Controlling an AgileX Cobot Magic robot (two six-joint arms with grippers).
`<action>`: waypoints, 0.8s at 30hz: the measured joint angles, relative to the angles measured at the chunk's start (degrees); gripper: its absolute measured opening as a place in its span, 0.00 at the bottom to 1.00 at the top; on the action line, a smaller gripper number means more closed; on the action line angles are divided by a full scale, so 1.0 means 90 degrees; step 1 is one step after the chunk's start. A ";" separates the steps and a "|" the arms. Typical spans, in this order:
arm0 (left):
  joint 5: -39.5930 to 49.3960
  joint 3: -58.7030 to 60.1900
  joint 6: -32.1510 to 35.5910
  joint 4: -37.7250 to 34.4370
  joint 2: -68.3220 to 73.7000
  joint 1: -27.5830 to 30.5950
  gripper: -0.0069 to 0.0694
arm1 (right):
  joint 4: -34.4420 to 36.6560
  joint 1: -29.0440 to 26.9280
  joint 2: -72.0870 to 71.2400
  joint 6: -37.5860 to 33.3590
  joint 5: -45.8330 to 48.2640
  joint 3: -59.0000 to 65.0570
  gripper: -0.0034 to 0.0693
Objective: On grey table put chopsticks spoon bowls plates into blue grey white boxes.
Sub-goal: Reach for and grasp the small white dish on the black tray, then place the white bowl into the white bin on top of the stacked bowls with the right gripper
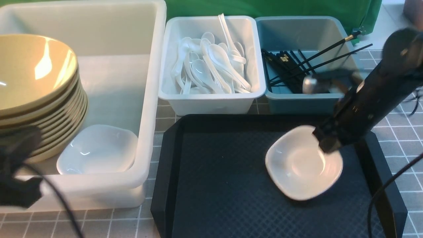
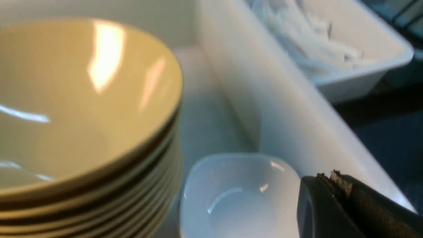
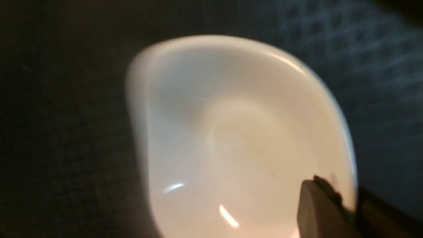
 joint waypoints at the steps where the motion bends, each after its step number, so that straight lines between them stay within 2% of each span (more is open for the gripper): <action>1: 0.0018 0.0000 0.0000 0.0080 -0.0294 0.0000 0.08 | 0.0110 0.0000 -0.0189 -0.0059 0.0029 -0.0109 0.14; 5: 0.0071 0.0000 -0.0040 0.0358 -0.0934 0.0000 0.08 | 0.1128 0.0084 -0.0734 -0.0468 -0.0040 -0.0606 0.14; 6: 0.0096 0.0000 -0.0179 0.0428 -0.1136 0.0000 0.08 | 0.1891 0.0326 -0.0821 -0.0823 -0.0127 -0.0957 0.14; 8: 0.0129 0.0000 -0.0363 0.0443 -0.1221 0.0000 0.08 | 0.2548 0.0710 -0.0773 -0.1123 -0.0310 -0.1267 0.14; 11: 0.0322 0.0000 -0.0596 0.0455 -0.1227 0.0000 0.08 | 0.3088 0.1749 -0.0401 -0.1588 -0.0806 -0.1805 0.14; 12: 0.0357 0.0000 -0.0634 0.0455 -0.1220 0.0000 0.08 | 0.3108 0.1822 -0.0318 -0.1617 -0.0892 -0.1888 0.14; 13: 0.0534 0.0000 -0.0738 0.0448 -0.1220 0.0000 0.08 | 0.3206 0.2442 0.0076 -0.1908 -0.1197 -0.2241 0.14; 14: 0.0664 0.0000 -0.0797 0.0430 -0.1220 0.0000 0.08 | 0.3223 0.2740 0.0360 -0.2044 -0.1355 -0.2488 0.14; 18: 0.1319 -0.0162 -0.0993 0.0327 -0.1220 0.0000 0.08 | 0.2958 0.3472 0.1509 -0.2251 -0.1508 -0.3581 0.14; 21: 0.1659 -0.0390 -0.1035 0.0324 -0.1220 0.0000 0.08 | 0.2253 0.3653 0.2273 -0.1980 -0.1450 -0.4202 0.14; 24: 0.1736 -0.0522 -0.1040 0.0414 -0.1226 0.0000 0.08 | 0.1870 0.3691 0.2847 -0.1740 -0.1463 -0.4577 0.16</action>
